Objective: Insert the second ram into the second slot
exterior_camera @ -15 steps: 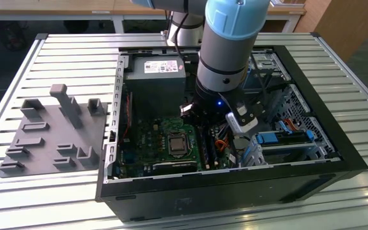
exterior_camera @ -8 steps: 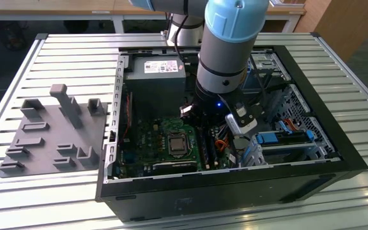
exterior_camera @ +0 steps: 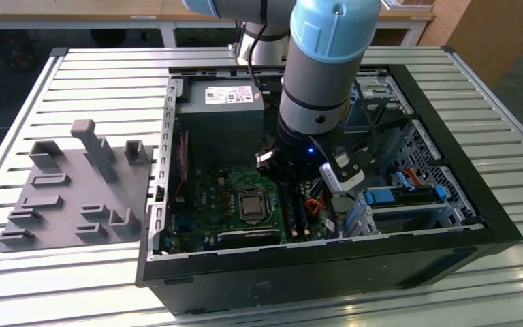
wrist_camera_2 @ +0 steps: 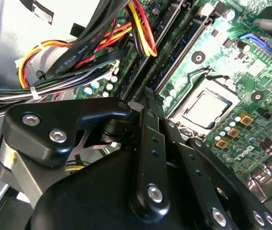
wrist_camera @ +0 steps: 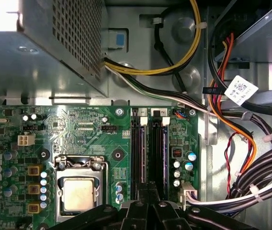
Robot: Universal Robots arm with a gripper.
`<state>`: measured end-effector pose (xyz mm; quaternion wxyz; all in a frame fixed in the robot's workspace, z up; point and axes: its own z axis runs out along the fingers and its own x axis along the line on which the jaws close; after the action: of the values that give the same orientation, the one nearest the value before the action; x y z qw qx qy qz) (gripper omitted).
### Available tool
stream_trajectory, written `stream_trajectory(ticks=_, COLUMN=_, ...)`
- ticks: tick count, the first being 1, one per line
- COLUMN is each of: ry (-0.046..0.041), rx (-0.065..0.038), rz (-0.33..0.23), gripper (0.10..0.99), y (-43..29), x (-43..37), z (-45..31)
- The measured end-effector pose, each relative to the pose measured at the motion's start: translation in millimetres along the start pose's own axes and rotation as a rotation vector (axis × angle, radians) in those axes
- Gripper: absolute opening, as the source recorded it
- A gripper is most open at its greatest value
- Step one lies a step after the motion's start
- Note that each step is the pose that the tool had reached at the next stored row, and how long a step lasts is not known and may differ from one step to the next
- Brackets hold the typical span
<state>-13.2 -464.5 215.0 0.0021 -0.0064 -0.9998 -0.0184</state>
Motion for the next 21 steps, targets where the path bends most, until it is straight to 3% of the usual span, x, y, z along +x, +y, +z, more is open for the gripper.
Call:
stream_trajectory(ticks=3, ry=-0.0011, rx=-0.004, rz=0.000, gripper=0.106, y=0.4, x=-0.1, z=-3.1)
stream_trajectory(ticks=10, ry=-0.0004, rx=-0.002, rz=0.000, gripper=0.106, y=0.6, x=0.2, z=-19.4)
stream_trajectory(ticks=21, ry=-0.0004, rx=-0.002, rz=0.000, gripper=0.106, y=1.0, x=0.3, z=-28.7)
